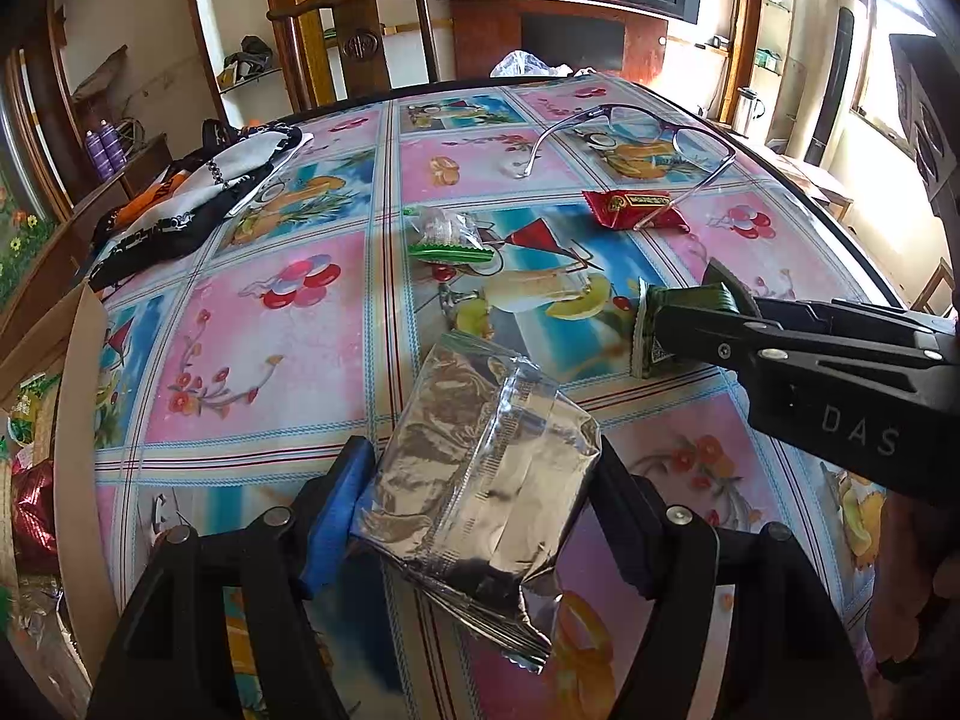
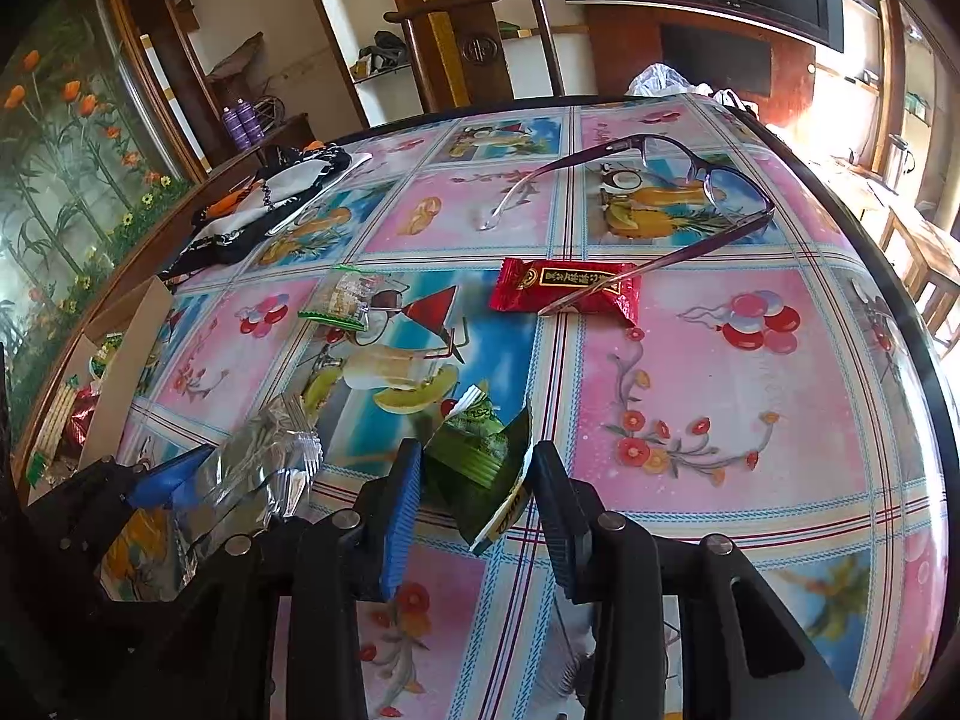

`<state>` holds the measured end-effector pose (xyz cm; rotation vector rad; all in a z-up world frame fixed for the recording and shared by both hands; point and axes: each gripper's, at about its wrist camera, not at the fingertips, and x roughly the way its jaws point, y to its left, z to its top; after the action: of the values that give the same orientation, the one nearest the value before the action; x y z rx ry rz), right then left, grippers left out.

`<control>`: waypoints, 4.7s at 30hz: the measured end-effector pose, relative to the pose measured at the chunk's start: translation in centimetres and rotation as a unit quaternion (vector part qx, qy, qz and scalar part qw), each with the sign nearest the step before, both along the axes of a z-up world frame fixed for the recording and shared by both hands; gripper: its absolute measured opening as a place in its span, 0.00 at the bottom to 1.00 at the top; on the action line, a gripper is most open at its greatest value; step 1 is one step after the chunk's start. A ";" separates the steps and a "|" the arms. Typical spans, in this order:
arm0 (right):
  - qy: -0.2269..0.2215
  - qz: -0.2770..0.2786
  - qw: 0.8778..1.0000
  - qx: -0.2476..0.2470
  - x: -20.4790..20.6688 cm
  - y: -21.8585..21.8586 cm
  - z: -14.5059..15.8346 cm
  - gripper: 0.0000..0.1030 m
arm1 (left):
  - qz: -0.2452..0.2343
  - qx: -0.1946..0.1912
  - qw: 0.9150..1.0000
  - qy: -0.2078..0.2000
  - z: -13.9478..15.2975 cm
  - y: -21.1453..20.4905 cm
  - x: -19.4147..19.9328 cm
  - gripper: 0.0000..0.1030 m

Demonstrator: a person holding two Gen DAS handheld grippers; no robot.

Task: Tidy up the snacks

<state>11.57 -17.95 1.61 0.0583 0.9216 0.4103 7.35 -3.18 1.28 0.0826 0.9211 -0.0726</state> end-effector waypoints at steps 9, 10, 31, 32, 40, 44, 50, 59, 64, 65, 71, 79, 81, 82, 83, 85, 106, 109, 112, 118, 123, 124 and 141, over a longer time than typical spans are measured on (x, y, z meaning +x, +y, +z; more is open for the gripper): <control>0.000 0.000 1.000 0.001 -0.1 0.0 0.1 0.38 | -0.003 0.002 1.000 -0.005 0.3 -0.1 -0.2 0.68; -0.001 0.000 1.000 0.002 -0.1 0.0 0.1 0.38 | -0.002 0.001 1.000 -0.005 0.4 -0.1 -0.2 0.68; -0.036 -0.006 0.999 0.029 -0.9 -0.5 2.2 0.38 | 0.008 0.036 0.997 -0.063 2.3 -0.4 -1.5 0.68; -0.037 -0.006 0.999 0.030 -0.9 -0.5 2.3 0.38 | 0.008 0.036 0.997 -0.065 2.4 -0.3 -1.5 0.68; -0.044 -0.005 0.998 0.033 -1.0 -0.5 2.5 0.38 | 0.013 0.035 0.997 -0.072 2.8 -0.1 -1.6 0.68; -0.047 -0.010 0.998 0.034 -1.1 -0.6 2.6 0.38 | 0.020 0.026 0.996 -0.083 3.6 0.6 -1.8 0.68; -0.052 -0.030 0.997 0.046 -1.3 -0.8 3.1 0.38 | 0.041 0.008 0.993 -0.113 5.8 2.7 -2.5 0.68; -0.084 -0.004 0.995 0.050 -4.3 3.7 4.5 0.38 | 0.102 -0.020 0.982 -0.157 8.9 8.5 -4.1 0.68; -0.096 0.057 0.993 0.046 -6.7 8.8 4.6 0.38 | 0.141 -0.029 0.978 -0.151 8.8 12.2 -4.8 0.68; -0.097 0.066 0.992 0.045 -7.0 9.7 4.5 0.38 | 0.148 -0.029 0.977 -0.150 8.7 12.8 -4.9 0.68; -0.085 0.095 0.991 0.050 -7.8 13.7 3.9 0.39 | 0.197 -0.029 0.970 -0.140 7.8 17.0 -6.2 0.68; -0.087 0.129 0.986 0.062 -8.9 18.5 4.2 0.39 | 0.256 -0.039 0.956 -0.136 6.7 22.4 -8.6 0.68; -0.086 0.142 0.984 0.058 -9.2 20.1 4.1 0.39 | 0.272 -0.040 0.952 -0.135 6.5 23.8 -9.1 0.68; -0.085 0.146 0.984 0.057 -9.4 20.7 4.0 0.39 | 0.278 -0.042 0.950 -0.135 6.4 24.3 -9.3 0.68; -0.082 0.151 0.983 0.058 -9.4 21.4 3.9 0.39 | 0.286 -0.047 0.947 -0.135 6.3 25.1 -9.7 0.68; -0.078 0.162 0.982 0.059 -9.6 22.7 3.7 0.39 | 0.298 -0.051 0.943 -0.136 6.2 26.2 -10.3 0.68; -0.054 0.214 0.974 0.046 -8.9 29.4 1.7 0.40 | 0.337 -0.038 0.932 -0.130 5.0 29.8 -12.2 0.68; -0.062 0.223 0.972 0.033 -9.4 29.4 1.7 0.43 | 0.334 -0.023 0.931 -0.143 5.2 29.1 -12.5 0.68; -0.067 0.226 0.971 0.028 -9.8 29.3 1.8 0.44 | 0.332 -0.023 0.930 -0.157 5.4 28.9 -13.0 0.69; -0.088 0.249 0.964 0.024 -11.4 27.7 2.6 0.62 | 0.336 -0.035 0.923 -0.184 5.7 28.3 -14.0 0.81; -0.135 0.262 0.956 -0.002 -13.7 25.7 3.3 0.65 | 0.341 -0.009 0.917 -0.205 6.2 26.3 -14.6 0.86; -0.140 0.261 0.955 -0.002 -14.0 25.0 3.4 0.67 | 0.345 -0.011 0.915 -0.209 6.2 25.8 -15.0 0.88; -0.142 0.196 0.969 0.038 -15.4 14.1 4.4 0.87 | 0.393 0.047 0.890 -0.227 6.7 20.4 -18.5 1.00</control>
<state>-3.85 -3.83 6.04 -0.1129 0.6306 0.8014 -11.10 17.26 7.97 -0.1831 0.4328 0.7226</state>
